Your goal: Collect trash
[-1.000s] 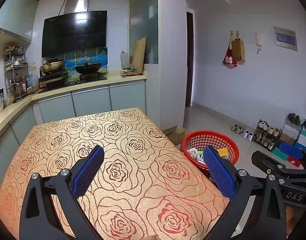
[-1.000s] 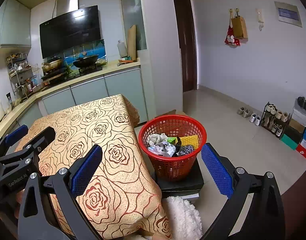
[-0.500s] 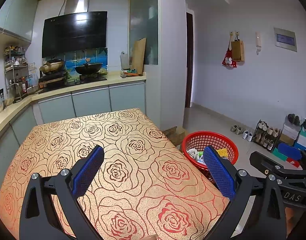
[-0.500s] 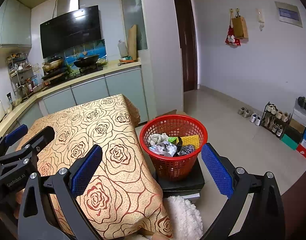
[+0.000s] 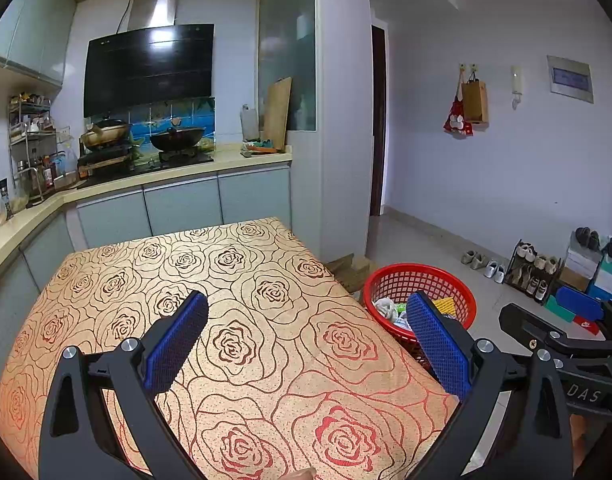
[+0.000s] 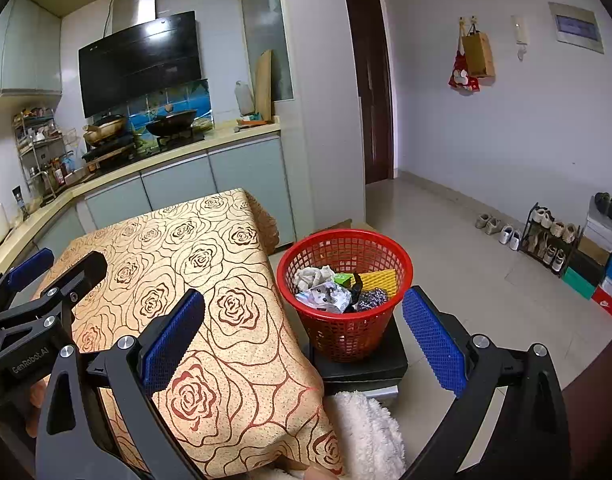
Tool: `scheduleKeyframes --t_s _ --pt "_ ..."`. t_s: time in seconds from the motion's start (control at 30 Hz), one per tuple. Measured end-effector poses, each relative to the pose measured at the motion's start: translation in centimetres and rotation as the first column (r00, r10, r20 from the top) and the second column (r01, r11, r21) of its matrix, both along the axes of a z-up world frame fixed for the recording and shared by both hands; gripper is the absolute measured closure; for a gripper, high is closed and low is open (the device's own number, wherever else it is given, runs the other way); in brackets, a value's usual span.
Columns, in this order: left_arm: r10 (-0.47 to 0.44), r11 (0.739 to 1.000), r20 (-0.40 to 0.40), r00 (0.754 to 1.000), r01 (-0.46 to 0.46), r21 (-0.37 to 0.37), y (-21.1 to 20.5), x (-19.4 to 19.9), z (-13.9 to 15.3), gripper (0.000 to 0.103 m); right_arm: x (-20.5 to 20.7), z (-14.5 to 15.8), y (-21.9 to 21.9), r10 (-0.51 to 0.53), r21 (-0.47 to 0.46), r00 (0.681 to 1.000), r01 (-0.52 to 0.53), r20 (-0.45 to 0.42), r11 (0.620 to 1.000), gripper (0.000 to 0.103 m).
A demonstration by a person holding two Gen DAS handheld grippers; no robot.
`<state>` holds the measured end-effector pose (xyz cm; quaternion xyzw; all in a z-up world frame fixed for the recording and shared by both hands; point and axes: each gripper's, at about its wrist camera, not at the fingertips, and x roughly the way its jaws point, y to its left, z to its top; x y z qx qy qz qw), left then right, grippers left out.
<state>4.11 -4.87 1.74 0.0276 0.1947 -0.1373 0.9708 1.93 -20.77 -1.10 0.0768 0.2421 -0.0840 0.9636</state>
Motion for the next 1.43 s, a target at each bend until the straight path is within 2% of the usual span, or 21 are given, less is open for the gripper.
scheduleKeyframes --t_s 1.07,1.43 --pt "-0.014 1.000 -0.014 1.000 0.014 0.000 0.2 0.1 -0.8 0.007 -0.2 -0.8 0.1 -0.002 0.004 1.000 0.002 -0.013 1.000 0.007" --pt "-0.020 0.999 -0.040 0.999 0.021 0.033 -0.4 0.4 -1.3 0.007 -0.1 -1.2 0.1 0.000 0.010 1.000 0.000 -0.021 1.000 0.007"
